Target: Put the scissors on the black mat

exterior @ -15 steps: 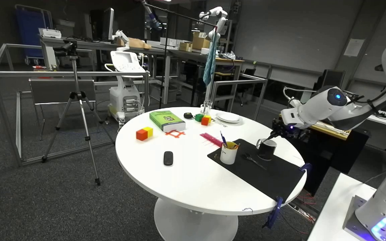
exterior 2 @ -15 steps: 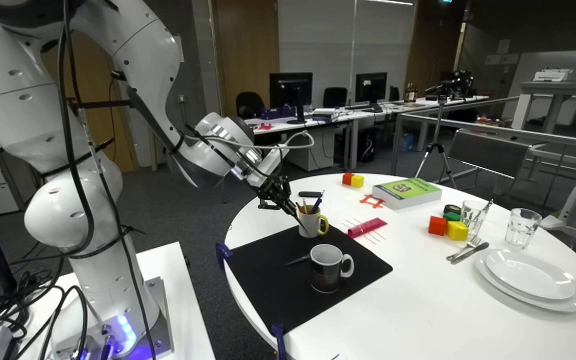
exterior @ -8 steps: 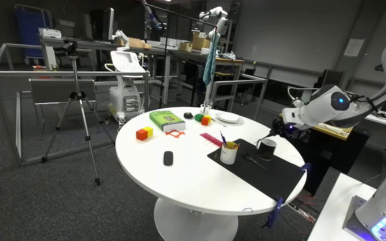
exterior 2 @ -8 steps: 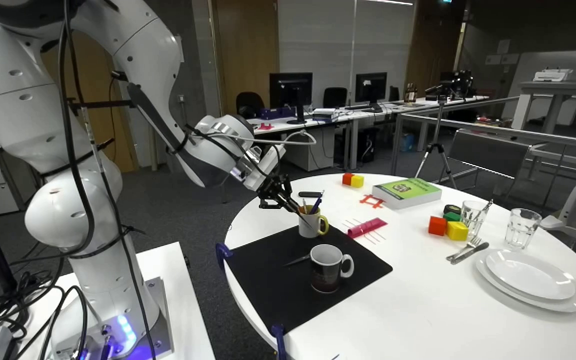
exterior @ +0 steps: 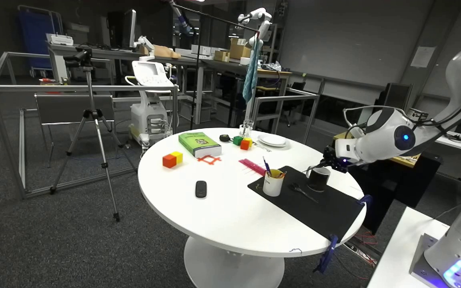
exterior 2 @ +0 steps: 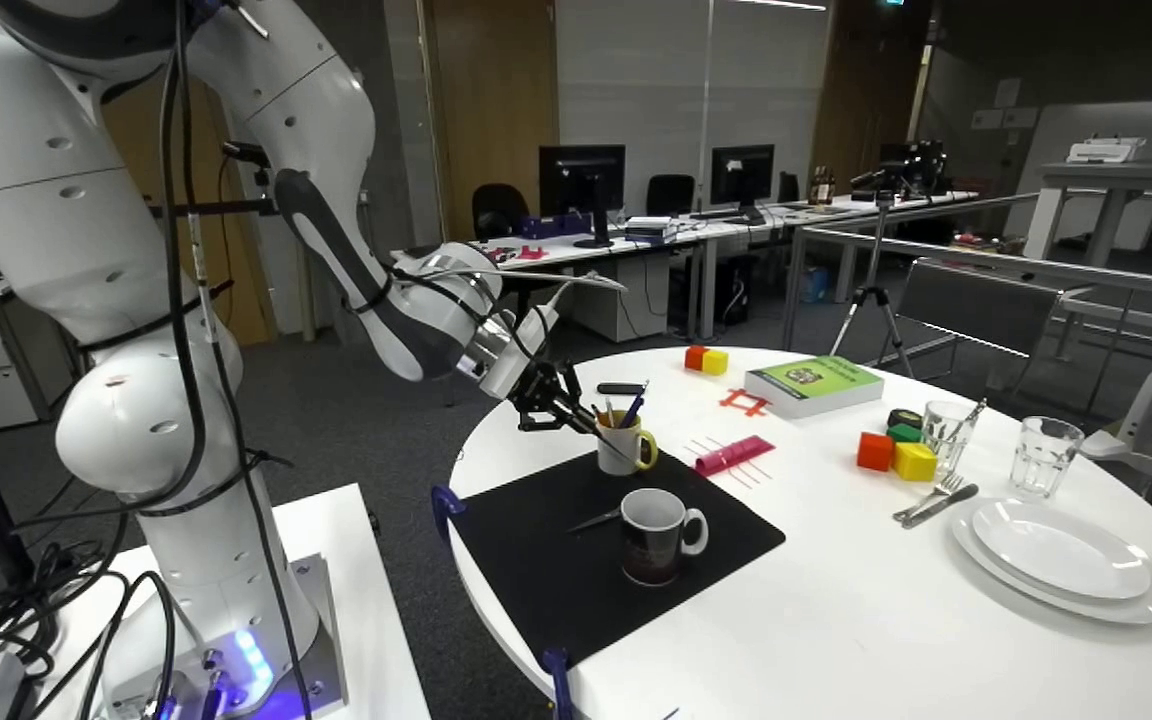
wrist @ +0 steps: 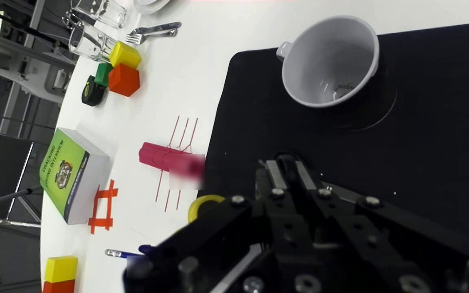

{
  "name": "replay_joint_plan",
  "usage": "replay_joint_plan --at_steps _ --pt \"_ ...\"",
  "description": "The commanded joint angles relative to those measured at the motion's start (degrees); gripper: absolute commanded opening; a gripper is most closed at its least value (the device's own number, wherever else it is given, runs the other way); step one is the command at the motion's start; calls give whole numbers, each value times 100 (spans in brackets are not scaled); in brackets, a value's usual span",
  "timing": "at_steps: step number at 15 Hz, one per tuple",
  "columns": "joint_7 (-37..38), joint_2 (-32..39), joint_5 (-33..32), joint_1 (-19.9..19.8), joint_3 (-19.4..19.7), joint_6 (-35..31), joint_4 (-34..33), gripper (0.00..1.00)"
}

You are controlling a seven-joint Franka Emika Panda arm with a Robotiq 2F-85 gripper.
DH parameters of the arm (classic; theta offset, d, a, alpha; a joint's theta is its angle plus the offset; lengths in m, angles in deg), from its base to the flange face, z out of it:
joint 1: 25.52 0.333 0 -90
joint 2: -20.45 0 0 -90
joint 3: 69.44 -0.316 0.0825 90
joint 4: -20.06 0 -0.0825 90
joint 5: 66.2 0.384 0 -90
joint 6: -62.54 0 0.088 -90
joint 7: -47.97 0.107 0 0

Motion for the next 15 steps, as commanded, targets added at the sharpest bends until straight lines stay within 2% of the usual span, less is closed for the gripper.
replay_joint_plan --at_steps 1,4,5,7,8,15 --pt "368 378 -259 84 -95 319 -82 2" --pt "532 590 -393 152 -150 546 -100 2" --pt "633 630 -480 549 175 721 -101 2" --pt "925 648 -666 715 193 1048 -78 2" --pt "558 606 -368 704 310 761 -19 9" --pt "719 632 -451 839 320 917 -36 9"
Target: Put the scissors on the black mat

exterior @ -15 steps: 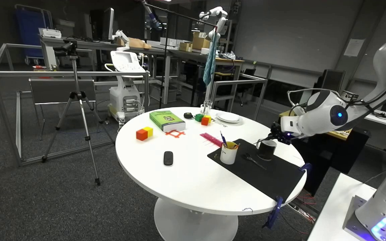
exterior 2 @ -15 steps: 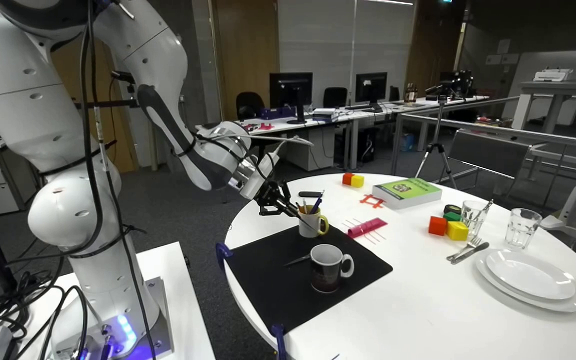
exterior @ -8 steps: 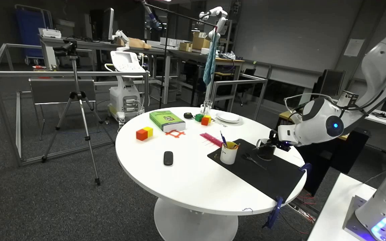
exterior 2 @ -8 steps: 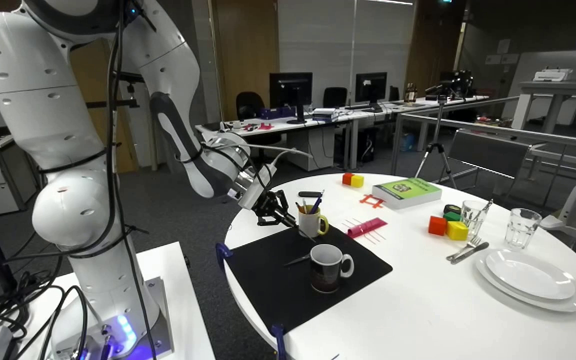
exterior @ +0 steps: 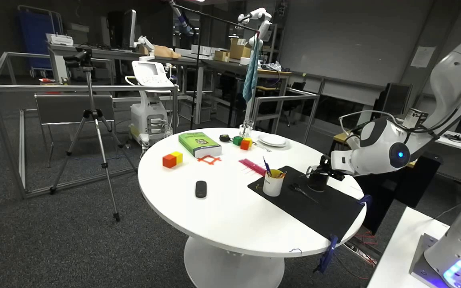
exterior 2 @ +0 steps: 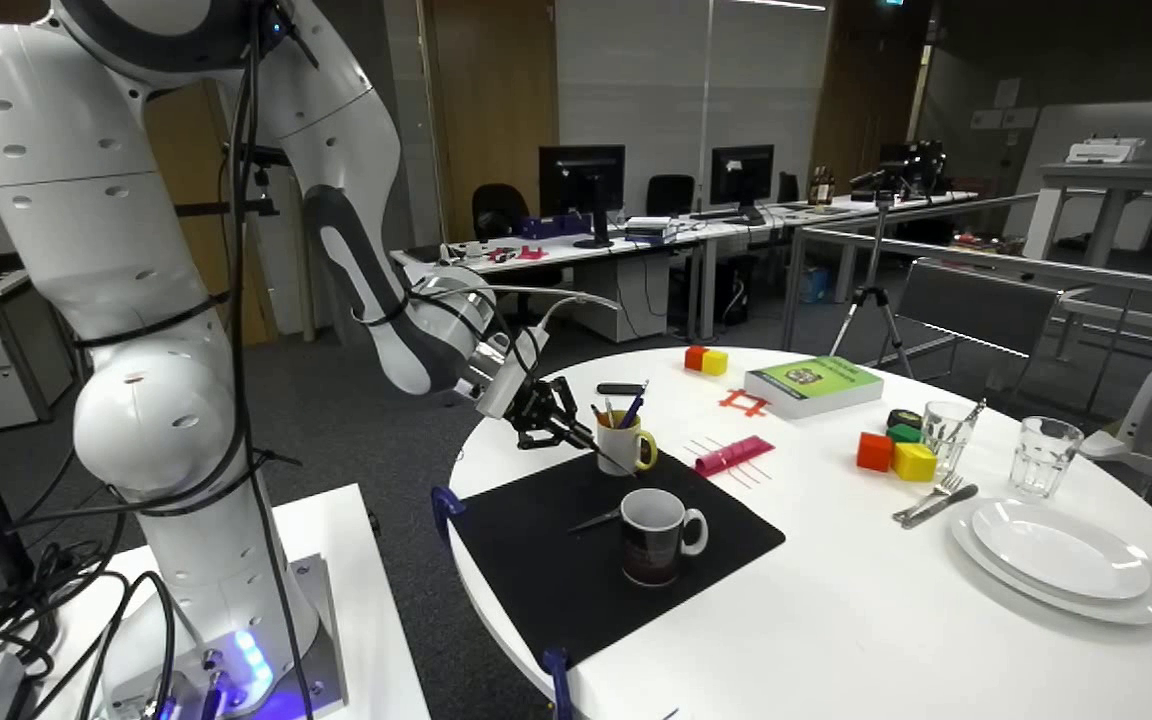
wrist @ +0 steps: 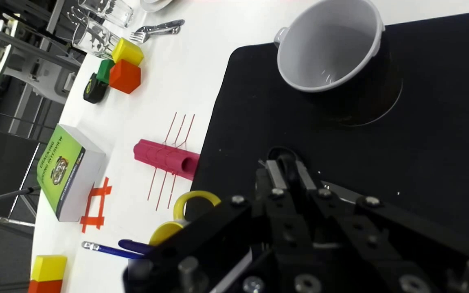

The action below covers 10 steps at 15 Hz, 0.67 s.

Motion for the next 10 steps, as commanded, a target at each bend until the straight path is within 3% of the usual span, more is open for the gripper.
replay_joint_plan --at_steps 1,10 --pt "-28 -5 23 197 195 6 0 2" --pt "803 25 -610 509 147 586 129 2"
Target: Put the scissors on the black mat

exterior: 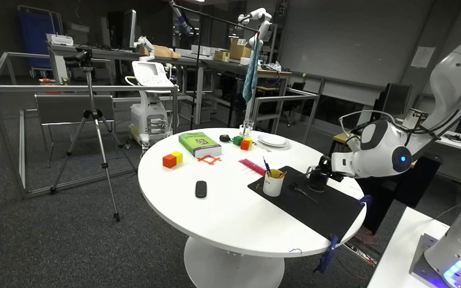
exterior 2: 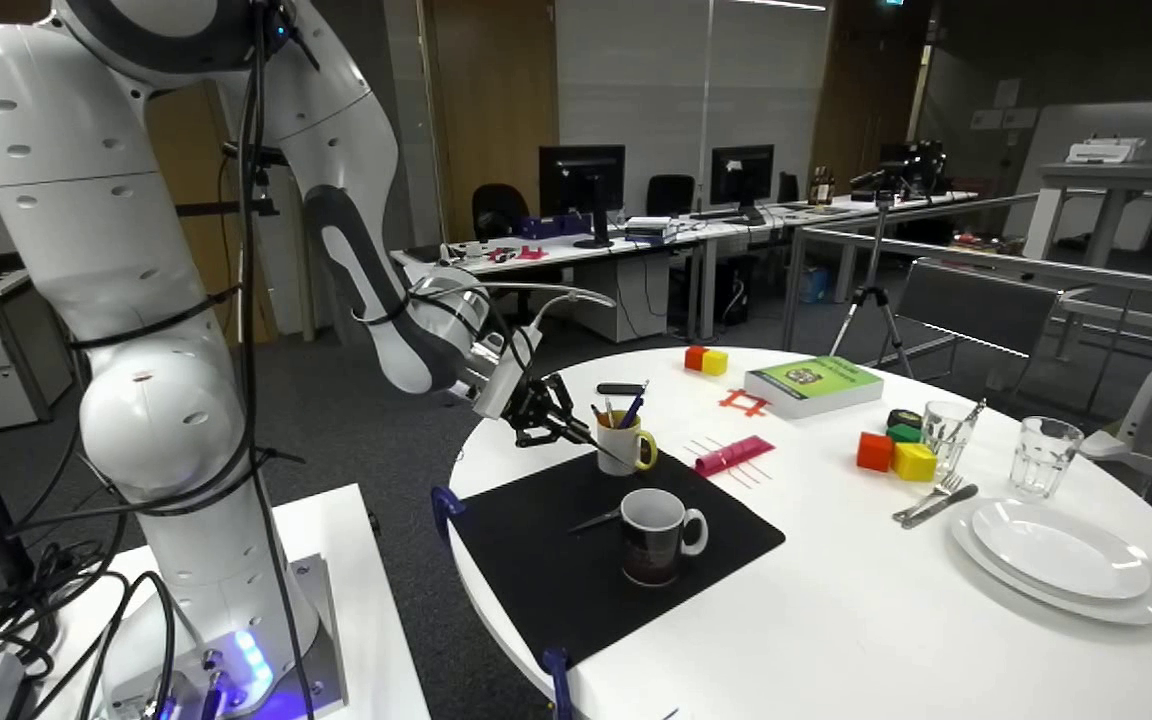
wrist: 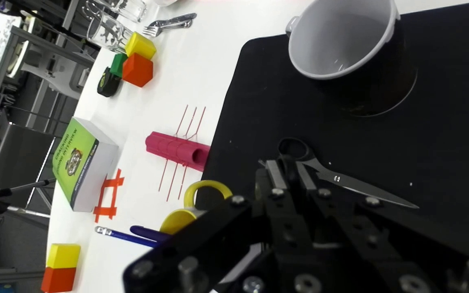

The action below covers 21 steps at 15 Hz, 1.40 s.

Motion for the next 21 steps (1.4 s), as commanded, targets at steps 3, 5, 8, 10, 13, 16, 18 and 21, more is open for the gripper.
replay_joint_plan --at_steps 3,5,8,10,13,16,18,21 --pt "619 121 -553 250 42 639 124 2" --pt "590 231 -570 253 45 715 116 2" --pt "497 376 -536 218 46 647 81 2" --pt "520 447 -579 206 35 621 61 2" --pt "624 543 -724 217 -2 728 43 2" --pt "652 647 -876 231 -37 870 22 2" --pt "672 740 -953 254 -78 1100 1 2" --pt "616 915 -941 291 -133 1400 -58 2"
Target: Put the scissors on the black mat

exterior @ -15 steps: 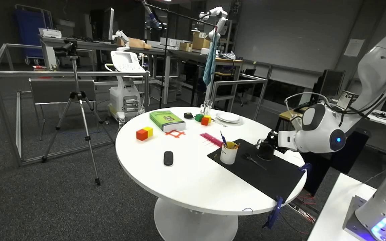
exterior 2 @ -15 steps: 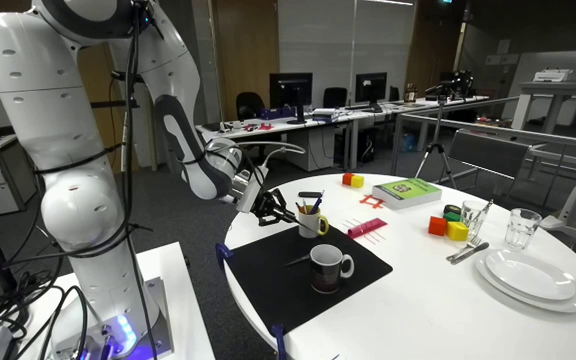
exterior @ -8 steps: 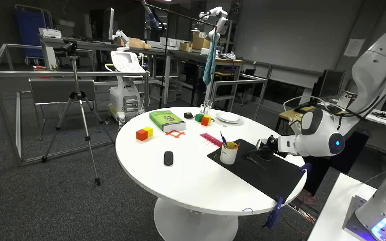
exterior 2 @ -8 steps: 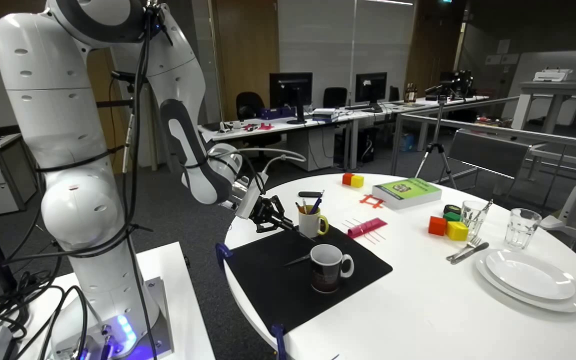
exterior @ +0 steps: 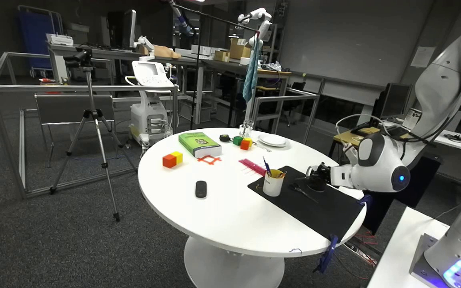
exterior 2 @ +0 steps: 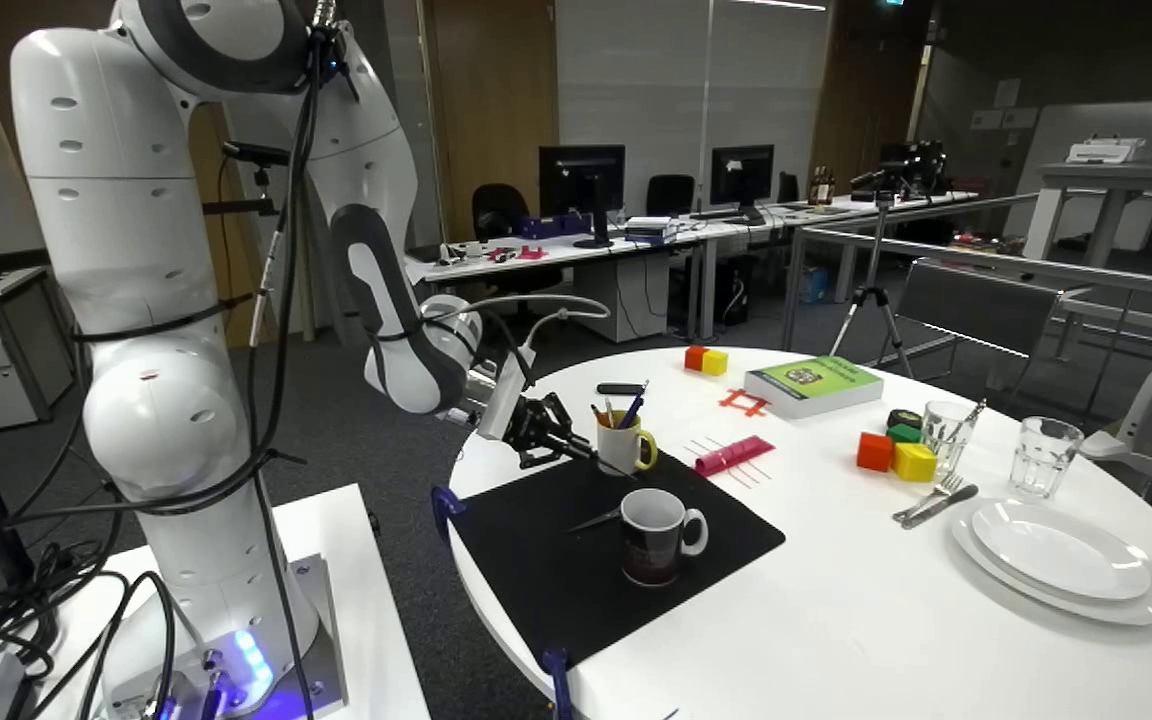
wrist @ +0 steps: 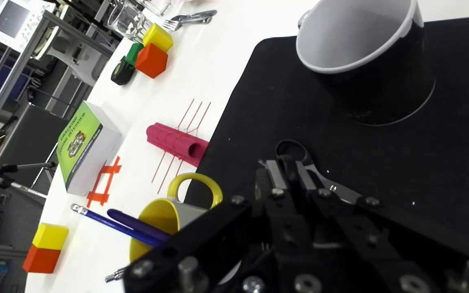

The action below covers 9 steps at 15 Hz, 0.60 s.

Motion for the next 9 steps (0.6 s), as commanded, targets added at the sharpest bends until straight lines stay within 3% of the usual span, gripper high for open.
replay_joint_plan --at_steps 1,9 --pt "171 278 -152 66 -75 449 -123 2" --pt "100 729 -174 8 -144 601 -354 2"
